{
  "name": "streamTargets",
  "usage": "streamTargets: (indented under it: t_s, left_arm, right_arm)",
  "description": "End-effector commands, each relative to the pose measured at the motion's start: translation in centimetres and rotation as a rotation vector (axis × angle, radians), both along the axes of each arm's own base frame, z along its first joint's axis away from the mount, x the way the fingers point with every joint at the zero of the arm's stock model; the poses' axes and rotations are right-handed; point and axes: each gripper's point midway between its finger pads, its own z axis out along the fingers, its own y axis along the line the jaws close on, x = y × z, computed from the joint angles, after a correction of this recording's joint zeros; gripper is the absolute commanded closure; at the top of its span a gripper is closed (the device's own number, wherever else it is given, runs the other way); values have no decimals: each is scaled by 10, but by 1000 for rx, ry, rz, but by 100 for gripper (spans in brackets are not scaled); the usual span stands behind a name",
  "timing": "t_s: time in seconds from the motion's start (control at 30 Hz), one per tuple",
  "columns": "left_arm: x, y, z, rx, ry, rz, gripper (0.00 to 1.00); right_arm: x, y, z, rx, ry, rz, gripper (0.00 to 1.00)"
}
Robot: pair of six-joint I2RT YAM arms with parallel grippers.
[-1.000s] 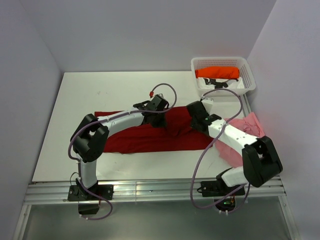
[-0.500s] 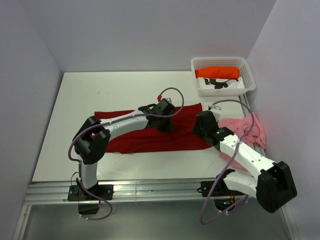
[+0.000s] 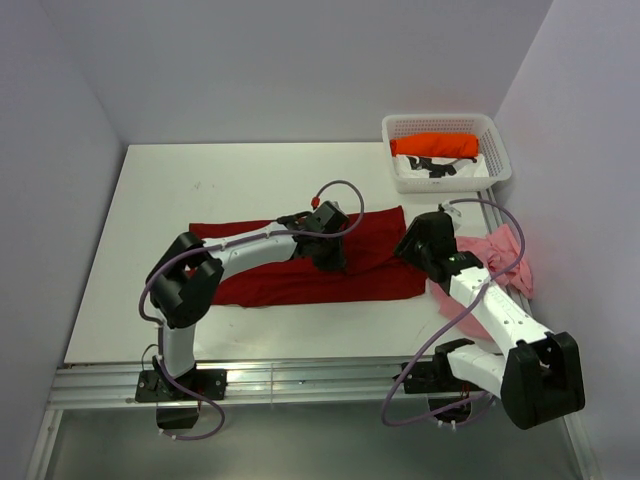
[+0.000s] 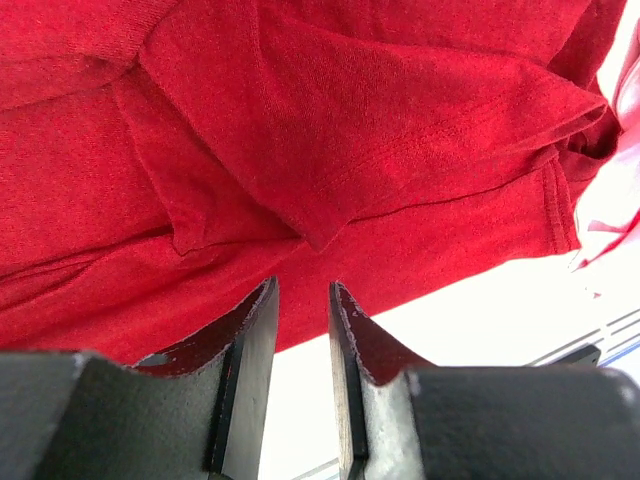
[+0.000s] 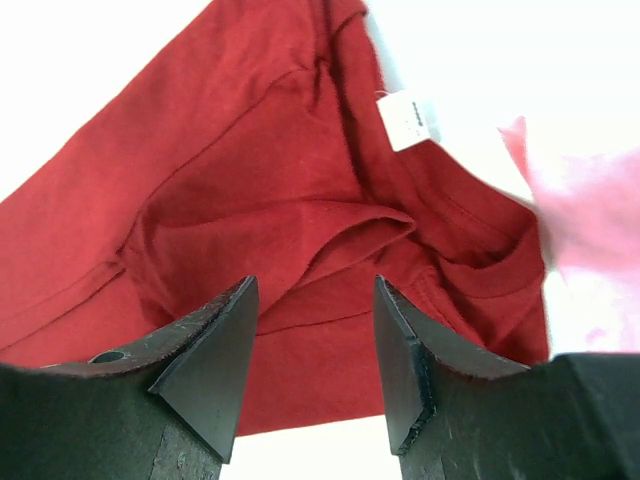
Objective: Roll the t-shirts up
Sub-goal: Fold the tshirt
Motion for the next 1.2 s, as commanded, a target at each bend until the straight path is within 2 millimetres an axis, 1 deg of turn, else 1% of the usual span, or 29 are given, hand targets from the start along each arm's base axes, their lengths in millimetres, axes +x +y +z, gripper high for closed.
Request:
streamTargets:
  t_s: [0.0,0.07,0.1,0.2,0.4,0.53,0.67,0.77,0.8,0.87,0.97,1.0,1.03,1.07,1.17]
  left_arm:
    - [0,-15,-4,-47,30,-1,66]
    - [1,-21,-7,-68,42,6,64]
    - [1,-22,-9,-69,45,7,61]
    - [3,-21,-15,-52,53,26,58]
    - [9,-25,-20,-49,56,54,58]
    - [16,-27,-18,-42,44,76,58]
    - [19,-29,-21,-38,49,94,59]
    - [20,-30,-26,-27,59,97,63]
    - [20,-30,-28,-20,62,96,67]
    - [20,-29,-30,-15,66,102,69]
    - [17,-27,-31,-9,69,105,78]
    - [17,-26,-29,-11,66,104,89]
    - [17,-26,-28,-12,67,103,96]
    - [16,-25,-28,-6,71,105,100]
    - [15,-24,-14,-18,57,98,100]
  right_arm:
    - [7,4,7,31,-44,17,44]
    - [6,3,6,28,-46,18,44]
    - [6,3,7,25,-51,17,44]
    - [5,2,7,25,-53,19,44]
    - [5,3,6,38,-61,29,44]
    - [6,2,9,37,-71,35,45]
    - [6,3,12,36,-81,46,45]
    - [5,4,11,42,-85,53,45]
    - [6,4,11,43,-86,54,45]
    - [6,4,10,44,-87,57,45]
    - [7,4,8,49,-81,61,46]
    - [7,5,6,52,-78,62,46]
    - [8,5,7,53,-81,64,46]
    - [8,6,5,58,-75,67,46]
    - [9,7,4,59,-67,70,46]
